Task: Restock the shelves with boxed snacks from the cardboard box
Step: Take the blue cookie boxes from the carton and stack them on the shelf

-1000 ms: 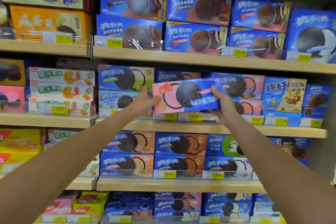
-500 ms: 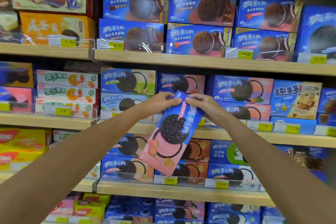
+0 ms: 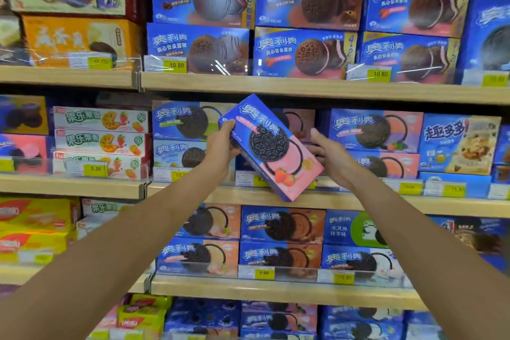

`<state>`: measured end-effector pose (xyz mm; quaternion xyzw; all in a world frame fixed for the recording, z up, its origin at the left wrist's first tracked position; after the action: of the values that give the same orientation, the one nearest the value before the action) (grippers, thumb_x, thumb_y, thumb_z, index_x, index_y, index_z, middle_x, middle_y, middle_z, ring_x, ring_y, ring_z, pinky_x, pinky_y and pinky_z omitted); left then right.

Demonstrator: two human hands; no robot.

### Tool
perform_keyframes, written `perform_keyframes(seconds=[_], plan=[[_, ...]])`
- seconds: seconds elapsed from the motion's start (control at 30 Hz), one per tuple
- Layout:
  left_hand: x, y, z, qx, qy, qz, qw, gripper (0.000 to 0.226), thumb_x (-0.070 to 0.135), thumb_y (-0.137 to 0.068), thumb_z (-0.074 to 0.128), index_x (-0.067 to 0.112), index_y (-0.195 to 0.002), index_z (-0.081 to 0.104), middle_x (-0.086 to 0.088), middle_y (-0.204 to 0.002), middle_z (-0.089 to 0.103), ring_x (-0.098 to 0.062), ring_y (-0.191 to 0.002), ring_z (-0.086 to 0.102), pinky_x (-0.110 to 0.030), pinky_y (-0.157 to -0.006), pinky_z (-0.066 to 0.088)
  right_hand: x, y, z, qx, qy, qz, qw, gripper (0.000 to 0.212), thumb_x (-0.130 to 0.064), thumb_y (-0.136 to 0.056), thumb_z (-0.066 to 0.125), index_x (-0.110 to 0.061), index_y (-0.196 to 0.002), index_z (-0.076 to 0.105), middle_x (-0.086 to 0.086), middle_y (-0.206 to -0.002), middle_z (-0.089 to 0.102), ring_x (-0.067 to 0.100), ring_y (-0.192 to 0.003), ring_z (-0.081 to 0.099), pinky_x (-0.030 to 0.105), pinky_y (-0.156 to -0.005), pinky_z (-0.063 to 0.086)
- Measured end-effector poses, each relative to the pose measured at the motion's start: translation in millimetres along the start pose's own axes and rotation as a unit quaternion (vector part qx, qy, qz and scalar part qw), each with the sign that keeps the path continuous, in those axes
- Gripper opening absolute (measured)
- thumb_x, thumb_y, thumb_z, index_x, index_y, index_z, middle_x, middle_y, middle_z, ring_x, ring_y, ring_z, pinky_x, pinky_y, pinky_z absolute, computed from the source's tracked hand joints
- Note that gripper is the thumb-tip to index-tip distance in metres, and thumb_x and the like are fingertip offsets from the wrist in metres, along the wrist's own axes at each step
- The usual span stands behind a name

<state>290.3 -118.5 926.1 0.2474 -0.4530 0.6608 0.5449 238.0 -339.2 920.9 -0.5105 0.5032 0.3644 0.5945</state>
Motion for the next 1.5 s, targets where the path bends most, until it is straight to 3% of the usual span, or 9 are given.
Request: perform_keyframes(seconds=[0.13, 0.4, 0.53, 0.67, 0.8, 0.87, 1.0, 1.2, 1.5], plan=[[-18.2, -4.0, -4.8, 0.085, 0.084, -0.025, 0.993, 0.027, 0.024, -0.09, 0.057, 0.007, -0.112, 0.055, -0.005, -0.087, 0.061, -0.01, -0.071, 0.059, -0.016, -0.043, 0.047, 3.9, -1.0, 1.0, 0.089, 0.048, 0.001, 0.995, 0.027, -0.04, -0.091, 0.056, -0.016, -0.081, 0.055, 0.004, -0.074, 0.06, 0.021, -0.065, 0.055, 0.027, -0.056, 0.047], [-28.8, -3.7, 3.9, 0.096, 0.086, -0.013, 0.992, 0.047, 0.025, -0.088, 0.061, 0.012, -0.123, 0.032, -0.011, -0.122, 0.054, -0.017, -0.089, 0.062, -0.022, -0.052, 0.055, 19.2, 2.3, 5.2, 0.019, 0.043, 0.075, 0.996, 0.018, -0.032, -0.093, 0.057, -0.014, -0.093, 0.057, 0.006, -0.083, 0.056, 0.023, -0.072, 0.058, 0.037, -0.074, 0.053], [-18.7, -3.7, 12.6, 0.01, -0.079, 0.029, 0.996, 0.034, 0.024, -0.095, 0.053, 0.02, -0.118, 0.029, 0.005, -0.098, 0.052, -0.003, -0.061, 0.063, -0.019, -0.046, 0.052, 29.1, -2.0, 1.7, 0.112, 0.011, 0.055, 0.992, 0.024, -0.037, -0.09, 0.055, -0.013, -0.093, 0.059, 0.011, -0.104, 0.058, 0.028, -0.089, 0.059, 0.038, -0.067, 0.056], [-14.5, -10.8, 15.8, 0.014, -0.198, 0.051, 0.979, 0.03, 0.03, -0.095, 0.052, 0.011, -0.114, 0.039, -0.002, -0.101, 0.054, -0.012, -0.08, 0.063, -0.019, -0.047, 0.052, 34.2, -2.2, 4.7, 0.228, 0.024, 0.014, 0.973, 0.043, -0.042, -0.087, 0.055, -0.008, -0.11, 0.043, 0.006, -0.094, 0.053, 0.028, -0.092, 0.055, 0.041, -0.066, 0.055], [-13.2, -29.7, 4.1, 0.043, -0.377, 0.076, 0.922, 0.046, 0.04, -0.091, 0.051, 0.009, -0.125, 0.049, -0.015, -0.126, 0.049, -0.033, -0.123, 0.045, -0.044, -0.098, 0.043, 27.3, -0.3, 12.4, 0.293, 0.08, -0.057, 0.951, 0.05, -0.043, -0.091, 0.052, -0.004, -0.119, 0.04, 0.012, -0.107, 0.056, 0.031, -0.1, 0.055, 0.041, -0.082, 0.046], [-16.8, -37.1, -1.8, 0.036, -0.39, 0.076, 0.917, 0.039, 0.035, -0.088, 0.052, 0.009, -0.118, 0.053, -0.017, -0.119, 0.055, -0.037, -0.117, 0.051, -0.047, -0.096, 0.046, 19.7, 0.6, 16.3, 0.306, 0.118, -0.096, 0.94, 0.053, -0.04, -0.092, 0.051, -0.004, -0.129, 0.039, 0.015, -0.125, 0.054, 0.033, -0.114, 0.052, 0.041, -0.09, 0.041], [-18.6, -31.9, 0.3, 0.003, -0.352, 0.069, 0.934, 0.021, 0.012, -0.094, 0.05, 0.006, -0.114, 0.053, -0.003, -0.103, 0.058, -0.017, -0.091, 0.057, -0.013, -0.057, 0.045, 4.3, -4.6, 15.5, 0.322, 0.162, -0.135, 0.923, 0.053, -0.034, -0.095, 0.05, -0.004, -0.137, 0.038, 0.015, -0.14, 0.034, 0.031, -0.122, 0.044, 0.036, -0.093, 0.038], [-16.5, -34.2, 12.6, 0.007, -0.353, 0.094, 0.931, 0.032, 0.013, -0.091, 0.053, 0.012, -0.123, 0.051, -0.011, -0.124, 0.043, -0.024, -0.108, 0.053, -0.04, -0.098, 0.046, 2.0, -13.6, 9.3, 0.355, 0.217, -0.146, 0.897, 0.042, -0.032, -0.091, 0.052, -0.004, -0.123, 0.052, 0.016, -0.129, 0.038, 0.03, -0.122, 0.029, 0.033, -0.077, 0.027], [-23.3, -46.0, 9.8, 0.02, -0.38, 0.091, 0.92, 0.044, 0.018, -0.084, 0.054, 0.017, -0.129, 0.051, -0.013, -0.127, 0.042, -0.033, -0.118, 0.047, -0.049, -0.099, 0.045, 12.2, -20.1, 12.0, 0.393, 0.227, -0.132, 0.881, 0.035, -0.022, -0.093, 0.051, -0.01, -0.126, 0.052, 0.011, -0.126, 0.056, 0.033, -0.12, 0.046, 0.044, -0.089, 0.043]])
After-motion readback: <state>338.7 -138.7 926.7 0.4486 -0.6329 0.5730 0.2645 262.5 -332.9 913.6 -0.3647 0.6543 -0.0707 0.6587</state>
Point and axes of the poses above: each hand's wrist, its own y-axis away from the middle knuckle, its own z-axis out of the palm, x = y × z, the point moved 3 cm from there along -y, towards the middle knuckle
